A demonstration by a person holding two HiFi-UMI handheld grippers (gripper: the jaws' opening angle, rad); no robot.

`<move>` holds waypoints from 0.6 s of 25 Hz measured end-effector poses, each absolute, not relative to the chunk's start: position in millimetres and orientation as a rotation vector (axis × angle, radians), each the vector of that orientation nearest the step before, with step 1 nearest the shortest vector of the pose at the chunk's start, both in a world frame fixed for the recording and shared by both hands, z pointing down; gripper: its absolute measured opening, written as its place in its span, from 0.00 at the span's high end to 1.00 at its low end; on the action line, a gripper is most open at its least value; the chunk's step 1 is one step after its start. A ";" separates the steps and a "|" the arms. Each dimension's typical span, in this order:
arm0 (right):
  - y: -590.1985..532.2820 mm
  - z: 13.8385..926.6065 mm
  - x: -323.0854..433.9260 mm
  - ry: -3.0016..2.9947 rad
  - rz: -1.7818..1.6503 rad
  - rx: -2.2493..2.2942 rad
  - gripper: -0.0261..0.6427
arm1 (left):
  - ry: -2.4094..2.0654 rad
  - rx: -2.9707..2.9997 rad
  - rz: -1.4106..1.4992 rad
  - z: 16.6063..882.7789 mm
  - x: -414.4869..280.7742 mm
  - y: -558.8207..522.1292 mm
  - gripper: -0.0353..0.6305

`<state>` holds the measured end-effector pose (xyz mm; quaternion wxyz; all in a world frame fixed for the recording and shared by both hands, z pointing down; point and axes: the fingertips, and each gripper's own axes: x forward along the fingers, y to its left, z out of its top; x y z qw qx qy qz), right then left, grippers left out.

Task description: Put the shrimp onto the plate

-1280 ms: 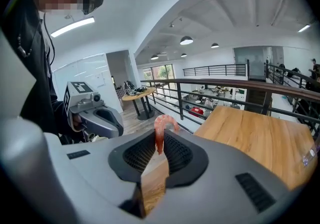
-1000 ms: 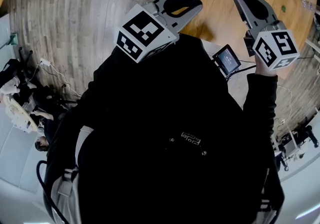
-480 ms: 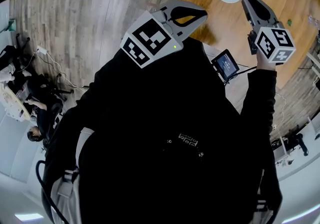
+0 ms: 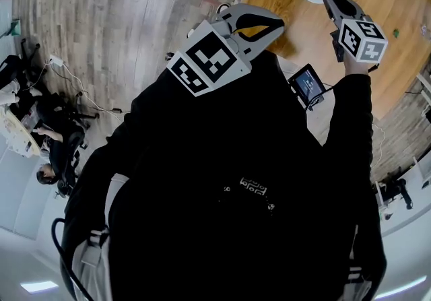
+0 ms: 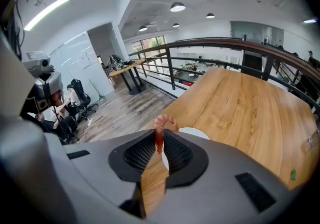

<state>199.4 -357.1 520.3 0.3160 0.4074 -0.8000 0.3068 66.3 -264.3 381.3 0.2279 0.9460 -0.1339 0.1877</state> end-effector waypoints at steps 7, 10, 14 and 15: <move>-351.8 547.3 209.7 -2.051 0.843 1.062 0.86 | -0.405 2.570 0.516 383.3 58.4 -262.5 0.95; -352.6 563.4 215.2 -2.022 0.844 1.056 0.86 | -0.413 2.561 0.515 386.6 57.7 -263.9 0.95; -355.0 584.1 218.1 -1.981 0.849 1.055 0.86 | -0.416 2.550 0.518 389.6 54.0 -262.6 0.95; -355.2 589.0 220.2 -1.965 0.846 1.057 0.86 | -0.418 2.547 0.518 389.5 53.4 -262.1 0.95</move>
